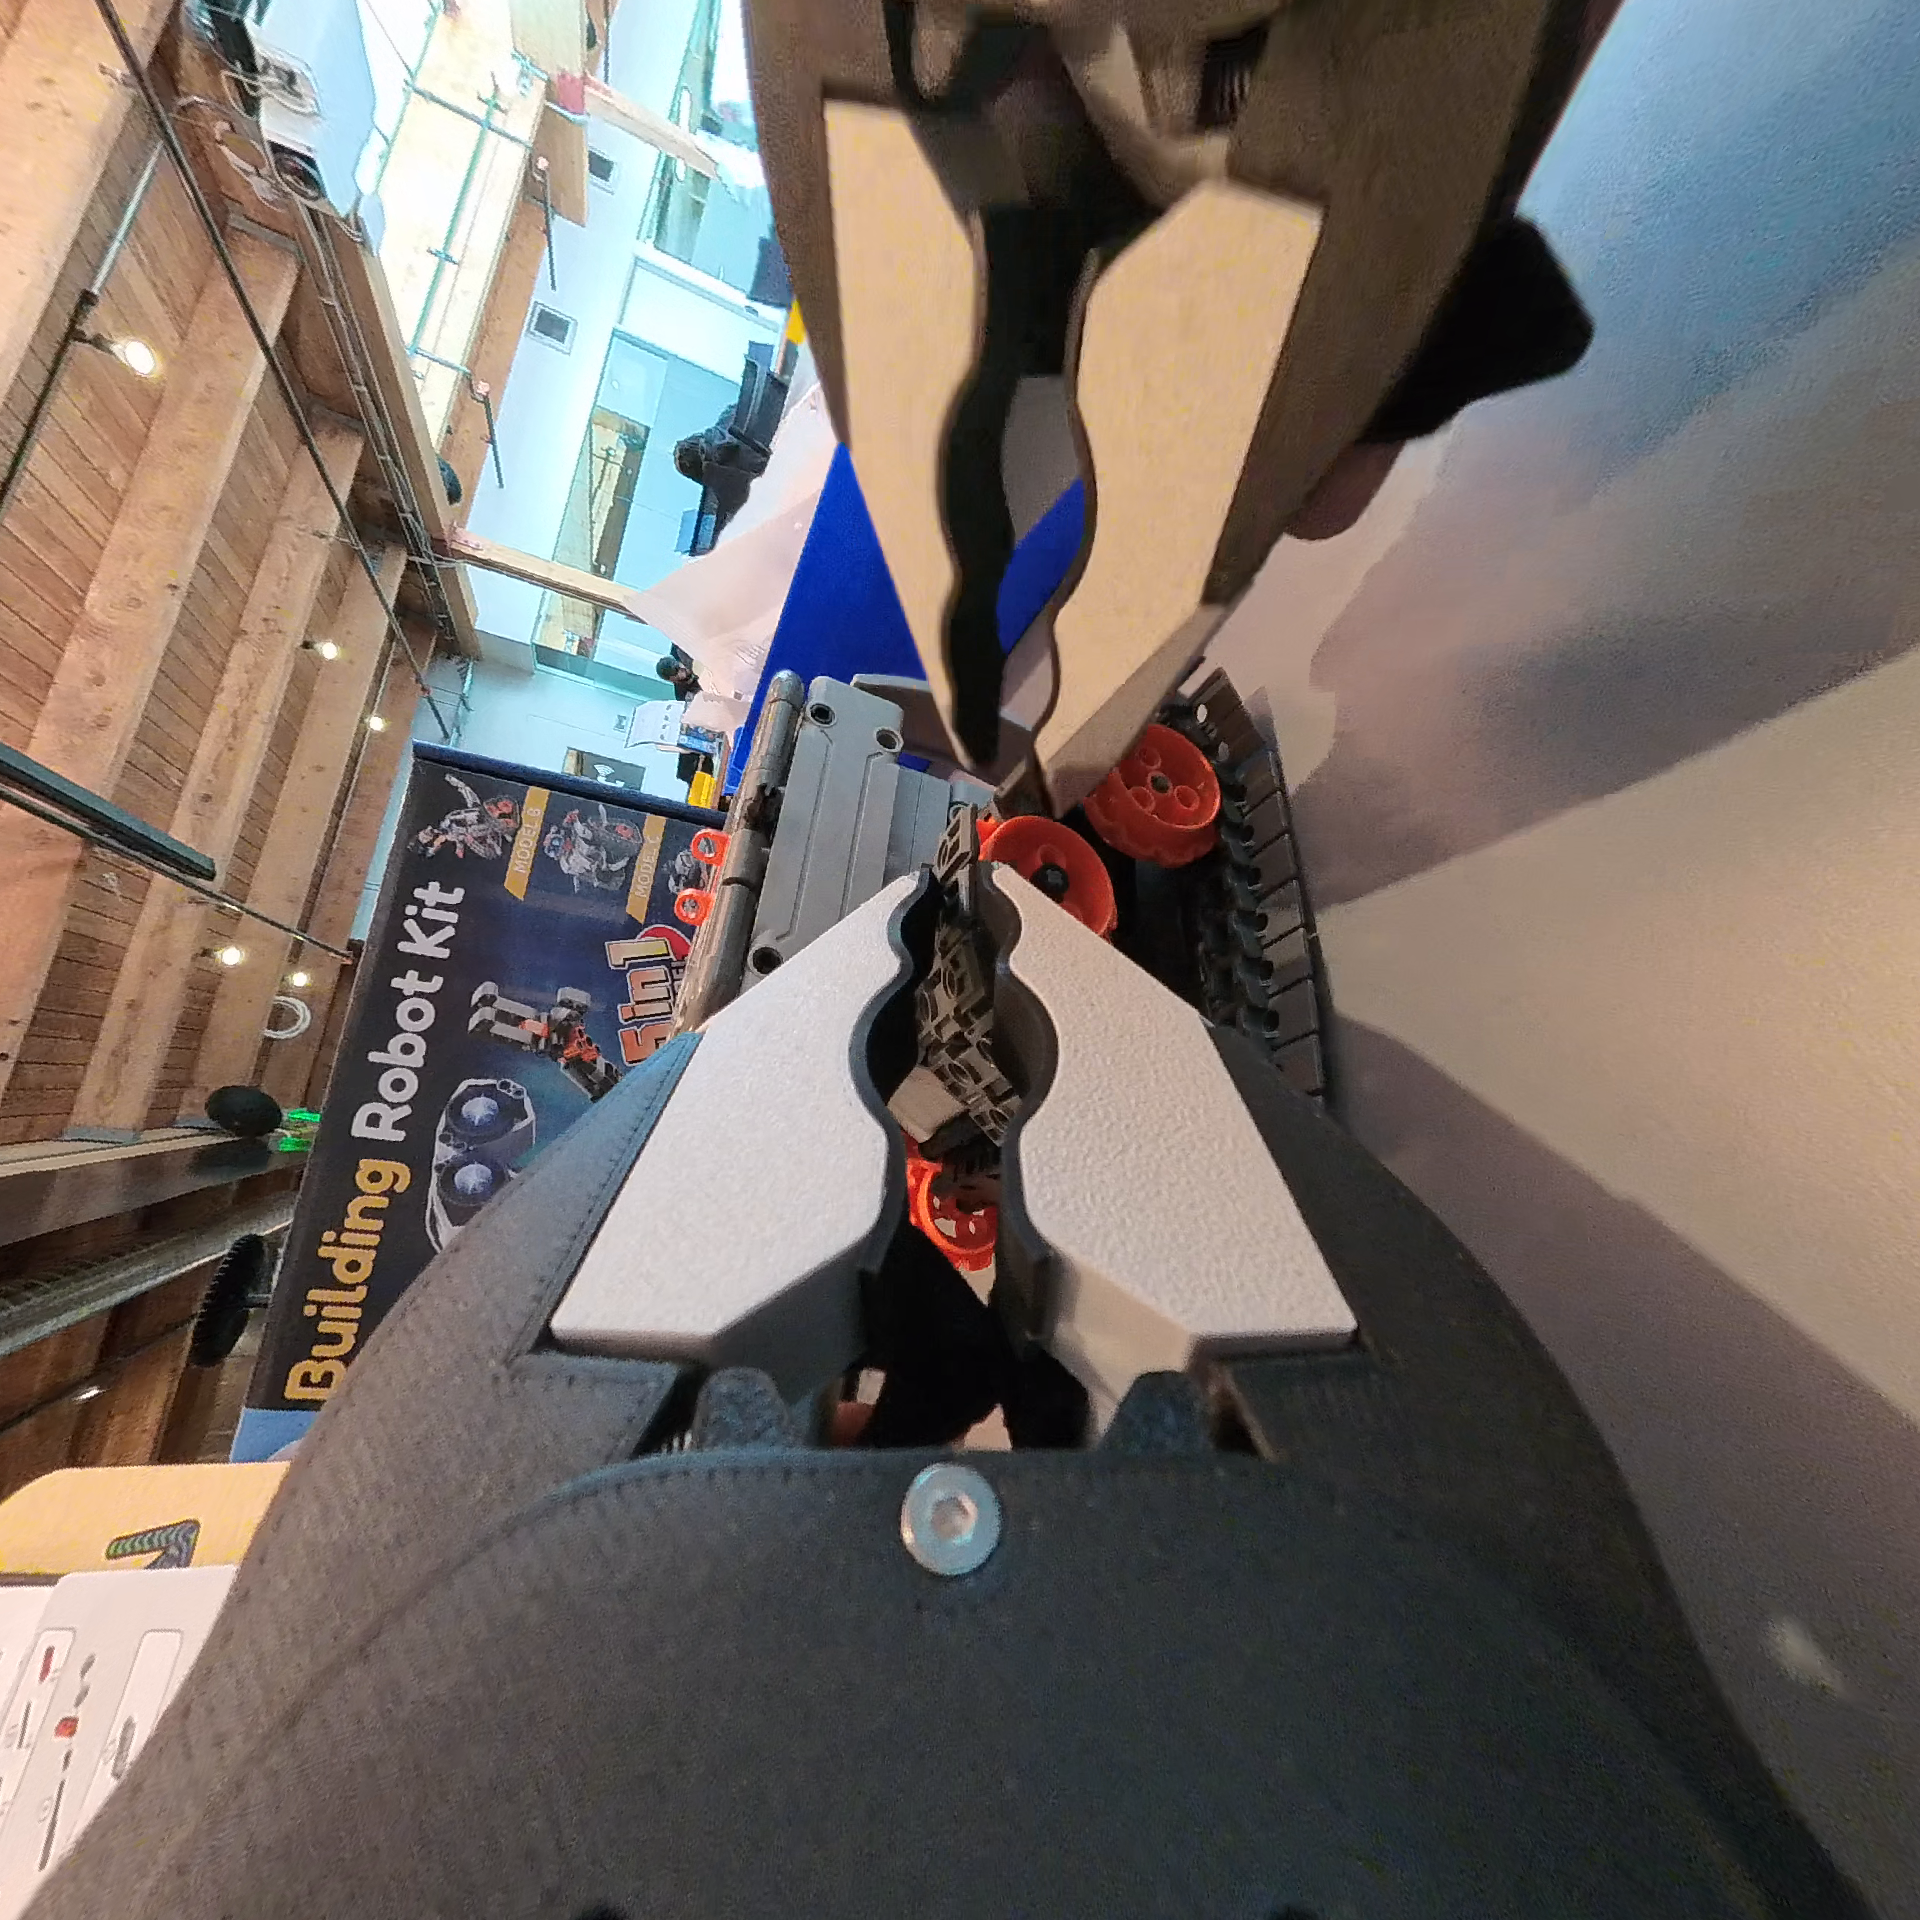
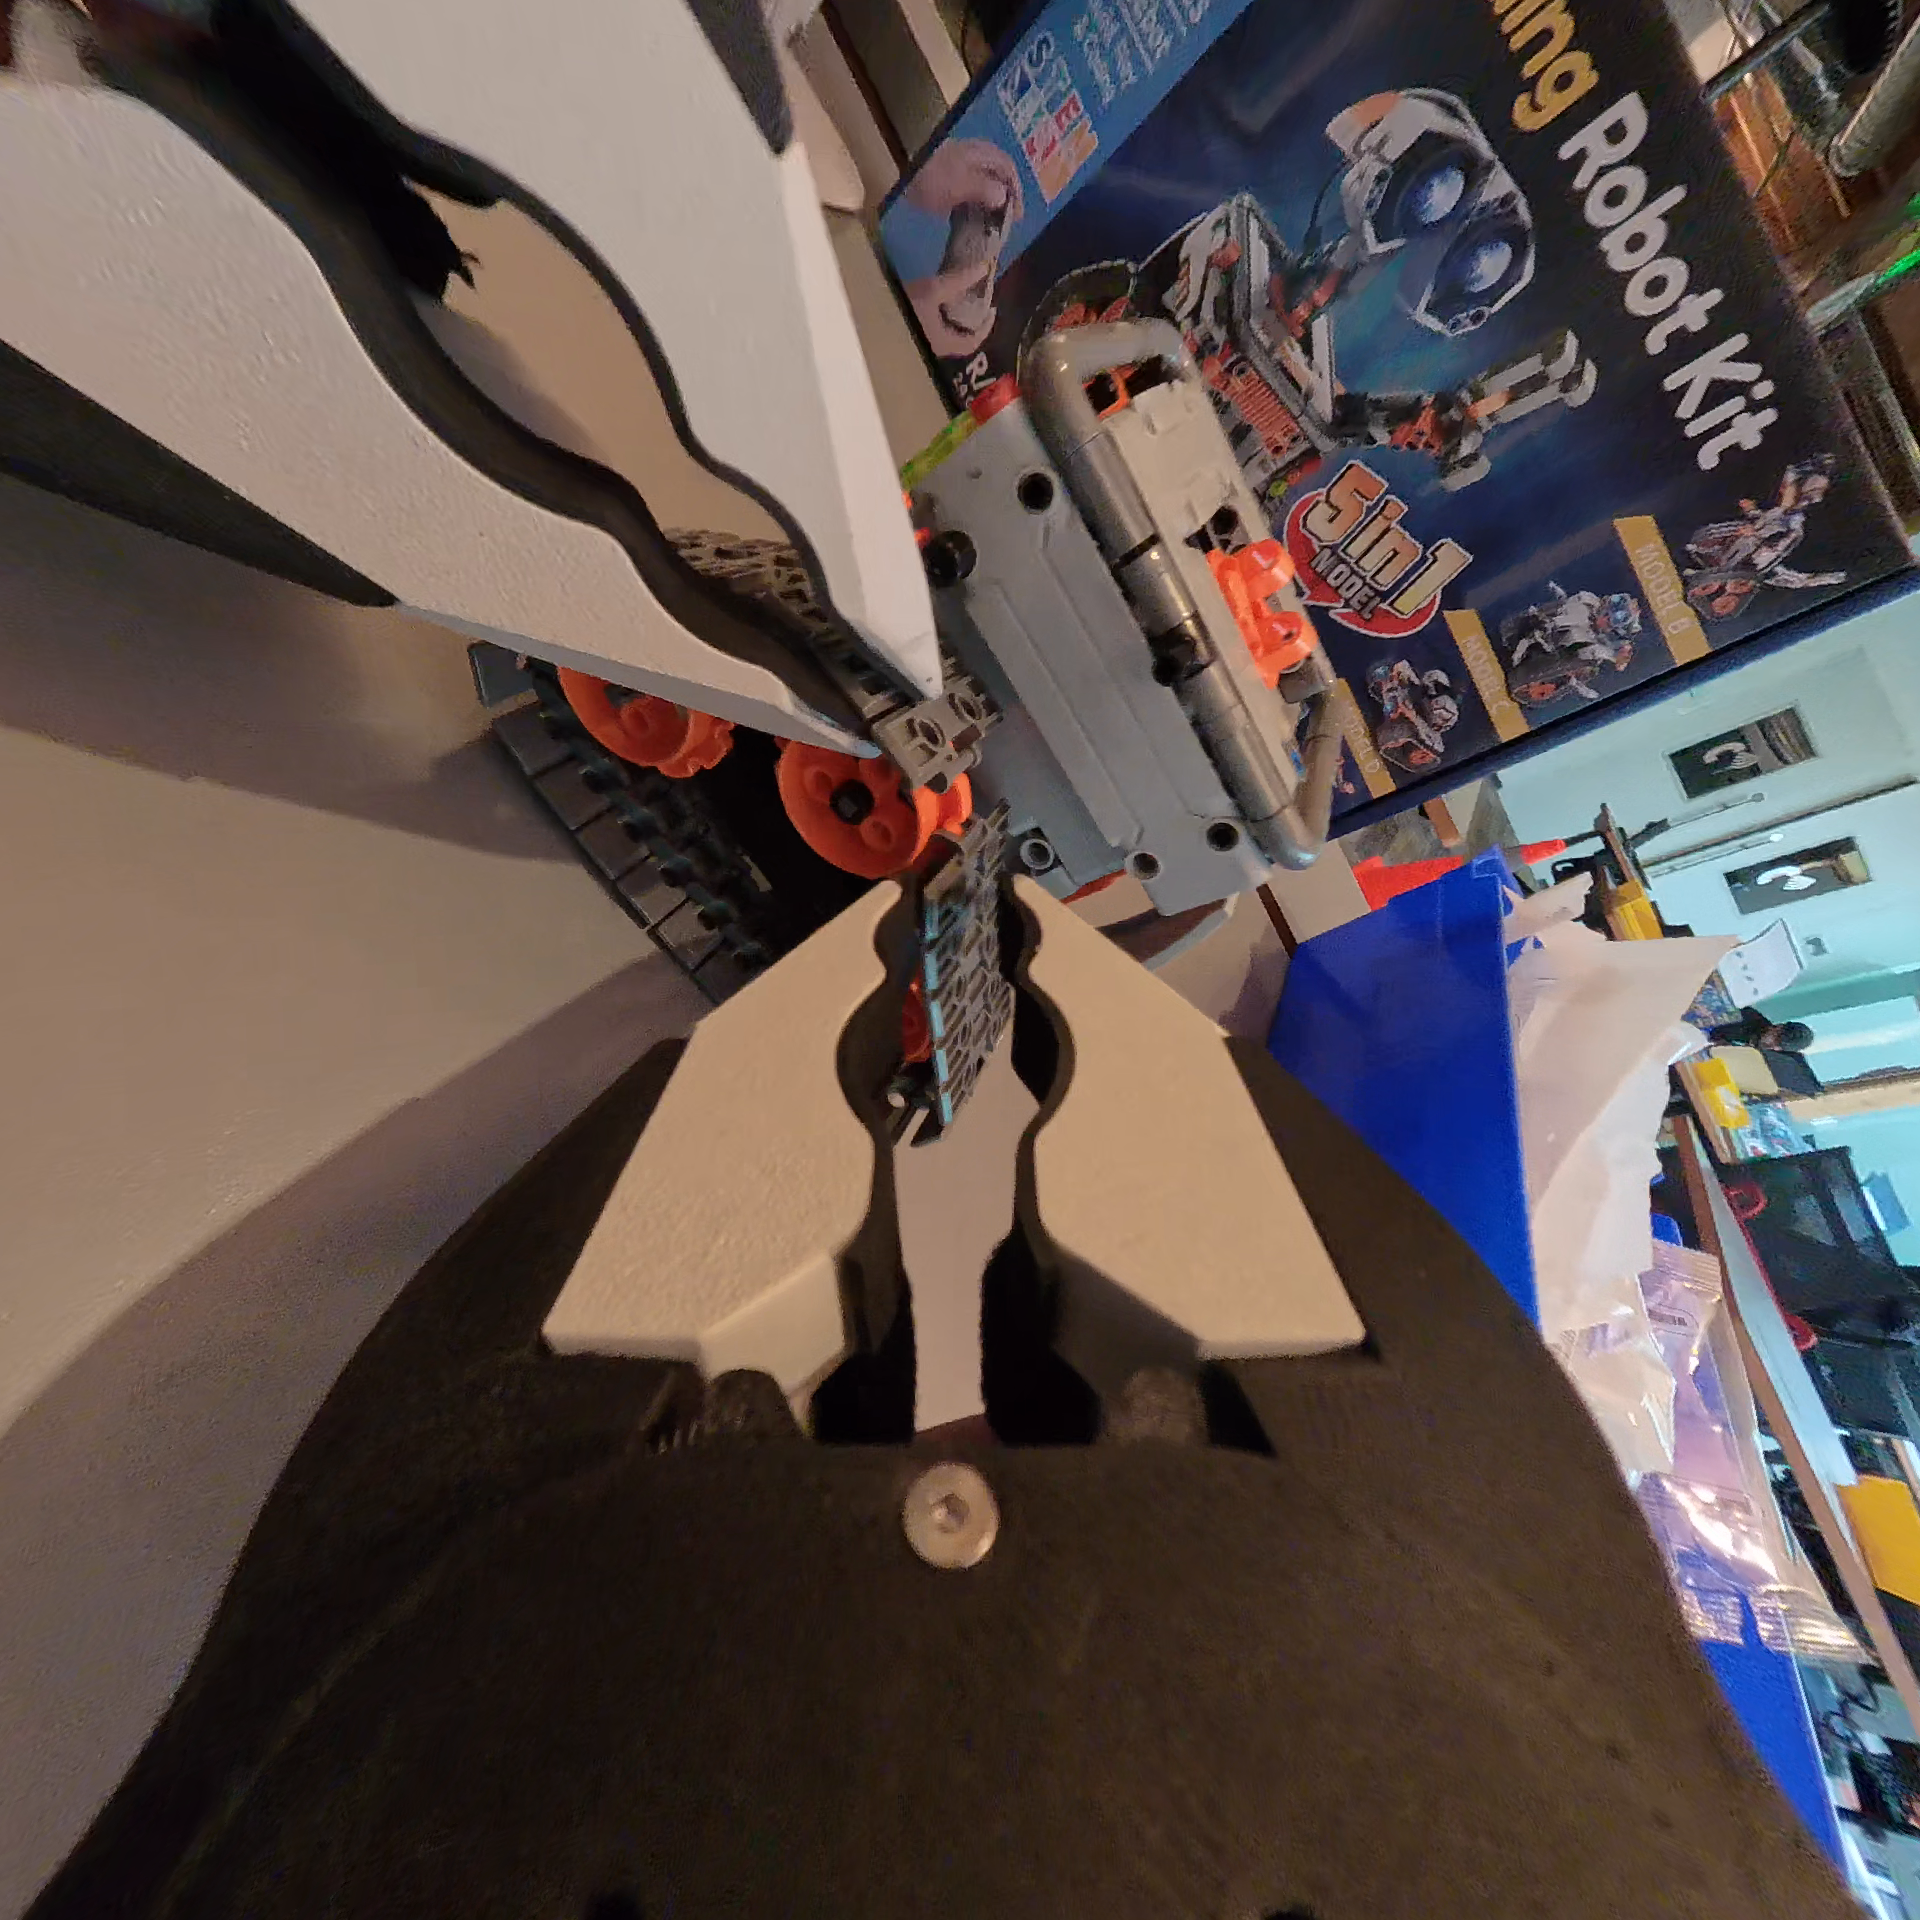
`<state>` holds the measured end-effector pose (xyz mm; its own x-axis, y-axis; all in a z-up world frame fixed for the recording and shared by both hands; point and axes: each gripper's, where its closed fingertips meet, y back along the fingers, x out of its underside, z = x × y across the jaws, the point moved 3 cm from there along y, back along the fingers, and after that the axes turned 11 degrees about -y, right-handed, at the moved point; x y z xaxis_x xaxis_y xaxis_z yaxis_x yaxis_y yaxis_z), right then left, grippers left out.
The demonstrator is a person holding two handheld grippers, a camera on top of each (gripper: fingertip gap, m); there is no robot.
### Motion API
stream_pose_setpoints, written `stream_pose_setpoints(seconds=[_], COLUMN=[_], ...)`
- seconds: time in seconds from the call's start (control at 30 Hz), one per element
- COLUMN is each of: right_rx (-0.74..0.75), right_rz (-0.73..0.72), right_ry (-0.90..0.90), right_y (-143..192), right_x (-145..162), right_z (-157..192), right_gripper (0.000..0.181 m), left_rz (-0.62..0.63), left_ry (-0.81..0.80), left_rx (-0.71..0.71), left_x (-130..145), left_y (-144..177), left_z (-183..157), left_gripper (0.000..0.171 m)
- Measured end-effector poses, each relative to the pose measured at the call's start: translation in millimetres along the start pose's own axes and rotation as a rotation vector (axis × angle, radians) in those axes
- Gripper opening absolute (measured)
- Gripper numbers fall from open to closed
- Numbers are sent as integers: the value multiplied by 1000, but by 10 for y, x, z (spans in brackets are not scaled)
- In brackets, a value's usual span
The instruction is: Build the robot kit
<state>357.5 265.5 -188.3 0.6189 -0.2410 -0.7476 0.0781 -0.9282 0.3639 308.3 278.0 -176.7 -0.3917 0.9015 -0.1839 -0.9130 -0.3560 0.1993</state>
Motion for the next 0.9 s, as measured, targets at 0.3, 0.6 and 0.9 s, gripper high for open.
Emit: stream_pose_setpoints(seconds=[0.3,0.6,0.9], right_rx=[-16,-37,-57], right_rz=[-69,-71,-23], right_ry=[-80,-63,-2], right_y=[78,35,-8], right_x=[-92,-130,-139], right_z=[-59,4,18], right_gripper=[5,4,4], left_rz=[1,-6,-11], left_ry=[1,-8,-22], left_rx=[-3,-2,-6], left_x=[1,8,8], left_y=[5,11,10], left_z=[-2,-5,-9], left_gripper=[6,6,5])
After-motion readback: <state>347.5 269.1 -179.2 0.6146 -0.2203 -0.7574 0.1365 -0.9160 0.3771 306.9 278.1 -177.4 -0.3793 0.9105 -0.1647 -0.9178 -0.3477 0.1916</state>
